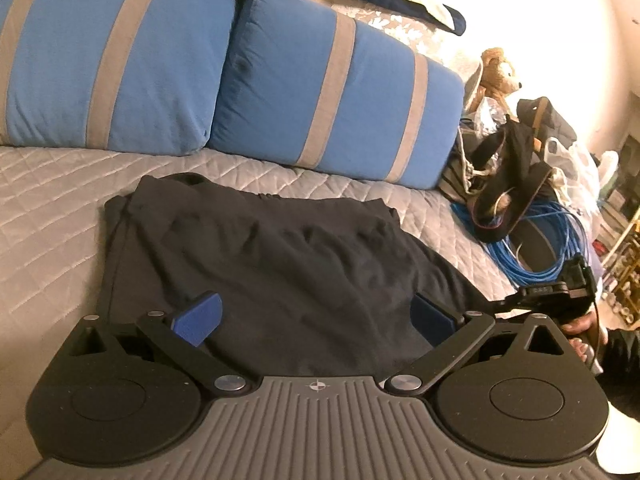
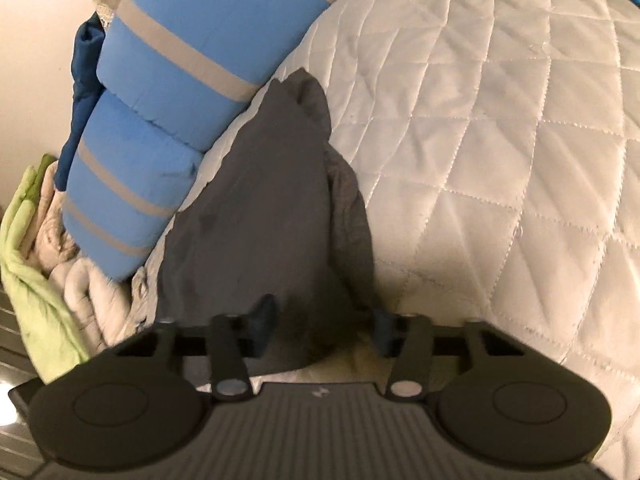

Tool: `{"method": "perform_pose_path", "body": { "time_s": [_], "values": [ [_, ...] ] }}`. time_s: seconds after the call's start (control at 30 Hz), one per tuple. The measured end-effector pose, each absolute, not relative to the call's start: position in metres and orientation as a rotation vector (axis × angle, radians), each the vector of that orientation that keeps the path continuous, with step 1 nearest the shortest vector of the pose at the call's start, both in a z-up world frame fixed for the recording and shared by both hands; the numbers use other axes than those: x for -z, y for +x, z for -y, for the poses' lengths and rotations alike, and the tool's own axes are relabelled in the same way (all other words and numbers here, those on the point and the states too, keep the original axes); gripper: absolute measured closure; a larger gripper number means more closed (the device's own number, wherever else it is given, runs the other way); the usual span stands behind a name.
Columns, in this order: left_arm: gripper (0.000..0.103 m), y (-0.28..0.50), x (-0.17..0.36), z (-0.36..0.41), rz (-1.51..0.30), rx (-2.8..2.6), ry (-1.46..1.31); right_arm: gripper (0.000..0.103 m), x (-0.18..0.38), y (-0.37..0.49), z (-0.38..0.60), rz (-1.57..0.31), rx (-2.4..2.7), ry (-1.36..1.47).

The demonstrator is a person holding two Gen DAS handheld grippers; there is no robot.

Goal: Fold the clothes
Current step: 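Lower the right gripper onto the hoodie edge and close it, then lift the held hoodie edge with the right gripper and fold it over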

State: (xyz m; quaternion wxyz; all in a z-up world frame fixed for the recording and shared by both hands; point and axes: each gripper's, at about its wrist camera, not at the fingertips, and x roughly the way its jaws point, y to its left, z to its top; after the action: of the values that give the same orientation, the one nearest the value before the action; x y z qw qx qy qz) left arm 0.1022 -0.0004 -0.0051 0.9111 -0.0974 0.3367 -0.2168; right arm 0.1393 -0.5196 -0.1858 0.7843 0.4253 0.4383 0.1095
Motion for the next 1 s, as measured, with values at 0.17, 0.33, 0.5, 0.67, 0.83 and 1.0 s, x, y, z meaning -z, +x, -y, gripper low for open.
{"method": "perform_pose_path", "body": {
  "time_s": [0.17,0.33,0.5,0.67,0.83,1.0],
  "values": [
    [0.000,0.096,0.001,-0.002,-0.686,0.445,-0.206,0.094,0.164,0.144,0.501,-0.894,-0.210,0.831],
    [0.000,0.089,-0.006,-0.013,-0.662,0.431,-0.216,0.096,0.110,0.156,0.467,-0.807,-0.264,0.609],
    [0.000,0.085,-0.008,-0.024,-0.653,0.409,-0.240,0.096,0.080,0.175,0.421,-0.774,-0.307,0.416],
    [0.000,0.081,-0.008,-0.036,-0.649,0.382,-0.246,0.096,0.065,0.187,0.375,-0.754,-0.360,0.301],
    [0.000,0.079,-0.007,-0.051,-0.637,0.349,-0.268,0.096,0.060,0.197,0.331,-0.748,-0.420,0.225],
    [0.000,0.077,-0.006,-0.066,-0.624,0.317,-0.291,0.096,0.055,0.200,0.295,-0.739,-0.480,0.184]
  ]
}}
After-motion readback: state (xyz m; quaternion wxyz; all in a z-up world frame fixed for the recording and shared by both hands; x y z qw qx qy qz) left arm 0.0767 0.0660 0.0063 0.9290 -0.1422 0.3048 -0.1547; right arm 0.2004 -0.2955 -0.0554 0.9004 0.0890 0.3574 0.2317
